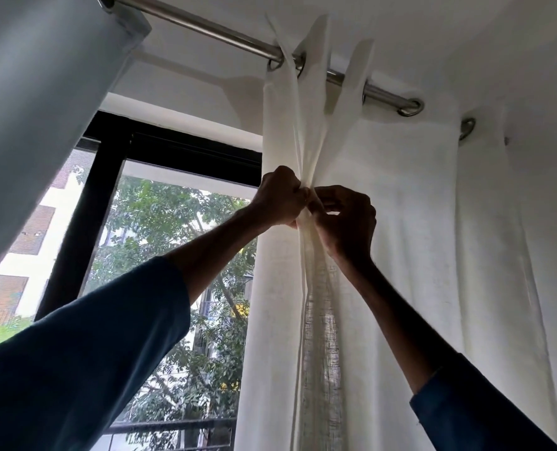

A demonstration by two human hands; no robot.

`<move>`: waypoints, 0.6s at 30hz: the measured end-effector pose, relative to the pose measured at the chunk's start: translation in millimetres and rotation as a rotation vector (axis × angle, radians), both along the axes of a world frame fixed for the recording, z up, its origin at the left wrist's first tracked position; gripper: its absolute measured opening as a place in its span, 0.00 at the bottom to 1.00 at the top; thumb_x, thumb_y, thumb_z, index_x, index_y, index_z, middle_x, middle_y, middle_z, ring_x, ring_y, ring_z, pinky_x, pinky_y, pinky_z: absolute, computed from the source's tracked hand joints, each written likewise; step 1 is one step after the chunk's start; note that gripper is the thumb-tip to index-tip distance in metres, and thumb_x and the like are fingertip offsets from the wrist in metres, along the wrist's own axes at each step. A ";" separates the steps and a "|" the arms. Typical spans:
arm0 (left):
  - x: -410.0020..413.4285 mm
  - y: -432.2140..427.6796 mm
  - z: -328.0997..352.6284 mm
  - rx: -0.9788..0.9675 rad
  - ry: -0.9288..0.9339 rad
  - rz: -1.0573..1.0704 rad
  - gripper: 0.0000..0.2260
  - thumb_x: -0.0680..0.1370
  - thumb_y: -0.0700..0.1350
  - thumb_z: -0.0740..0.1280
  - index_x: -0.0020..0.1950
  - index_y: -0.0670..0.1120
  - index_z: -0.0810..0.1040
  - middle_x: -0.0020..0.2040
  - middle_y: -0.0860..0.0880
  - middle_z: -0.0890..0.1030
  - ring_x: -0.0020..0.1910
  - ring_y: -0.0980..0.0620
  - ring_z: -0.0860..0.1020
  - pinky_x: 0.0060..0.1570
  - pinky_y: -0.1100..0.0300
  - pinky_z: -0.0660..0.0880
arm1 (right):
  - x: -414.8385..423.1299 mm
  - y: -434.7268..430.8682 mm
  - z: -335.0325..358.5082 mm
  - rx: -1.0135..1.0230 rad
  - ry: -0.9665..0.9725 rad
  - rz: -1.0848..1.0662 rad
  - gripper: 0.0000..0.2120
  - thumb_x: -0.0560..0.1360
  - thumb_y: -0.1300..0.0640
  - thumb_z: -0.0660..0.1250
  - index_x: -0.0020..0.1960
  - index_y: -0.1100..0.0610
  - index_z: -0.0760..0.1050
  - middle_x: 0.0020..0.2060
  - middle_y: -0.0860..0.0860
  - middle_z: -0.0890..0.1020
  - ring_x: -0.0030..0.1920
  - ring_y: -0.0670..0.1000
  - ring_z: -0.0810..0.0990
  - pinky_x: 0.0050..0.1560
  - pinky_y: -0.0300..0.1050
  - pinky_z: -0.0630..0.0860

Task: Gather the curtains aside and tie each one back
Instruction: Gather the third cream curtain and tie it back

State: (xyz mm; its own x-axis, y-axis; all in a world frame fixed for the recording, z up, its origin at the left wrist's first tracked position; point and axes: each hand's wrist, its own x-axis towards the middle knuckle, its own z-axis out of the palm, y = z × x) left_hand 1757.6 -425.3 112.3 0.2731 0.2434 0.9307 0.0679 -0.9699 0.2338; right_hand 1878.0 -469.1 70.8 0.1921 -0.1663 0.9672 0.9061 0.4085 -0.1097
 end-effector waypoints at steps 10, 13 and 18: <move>12.8 -10.0 2.0 -0.178 -0.108 -0.080 0.15 0.76 0.46 0.71 0.43 0.32 0.82 0.37 0.39 0.83 0.35 0.45 0.85 0.28 0.48 0.83 | 6.4 -10.2 -3.6 -0.151 -0.188 -0.083 0.06 0.74 0.57 0.73 0.50 0.55 0.86 0.43 0.45 0.87 0.44 0.40 0.84 0.52 0.32 0.77; 15.9 -6.0 3.7 -0.181 -0.134 -0.022 0.11 0.73 0.42 0.72 0.44 0.32 0.82 0.43 0.37 0.82 0.39 0.41 0.84 0.27 0.46 0.82 | 19.3 -17.9 -3.1 -0.217 -0.216 -0.075 0.04 0.75 0.57 0.74 0.48 0.53 0.87 0.43 0.44 0.87 0.44 0.40 0.84 0.50 0.29 0.76; 15.2 1.2 6.7 -0.078 -0.096 0.049 0.13 0.75 0.41 0.70 0.39 0.30 0.81 0.38 0.34 0.83 0.31 0.42 0.84 0.27 0.47 0.82 | 81.3 -33.9 1.0 -0.004 0.110 -0.367 0.21 0.73 0.48 0.76 0.60 0.59 0.80 0.60 0.56 0.80 0.64 0.57 0.76 0.66 0.50 0.73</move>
State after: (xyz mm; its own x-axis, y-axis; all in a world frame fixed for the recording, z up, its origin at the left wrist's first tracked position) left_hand 1772.8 -424.1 119.0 0.1696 0.3271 0.9296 0.0887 -0.9446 0.3161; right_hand 1959.4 -503.0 71.8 0.2234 -0.2397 0.9448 0.9747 0.0586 -0.2156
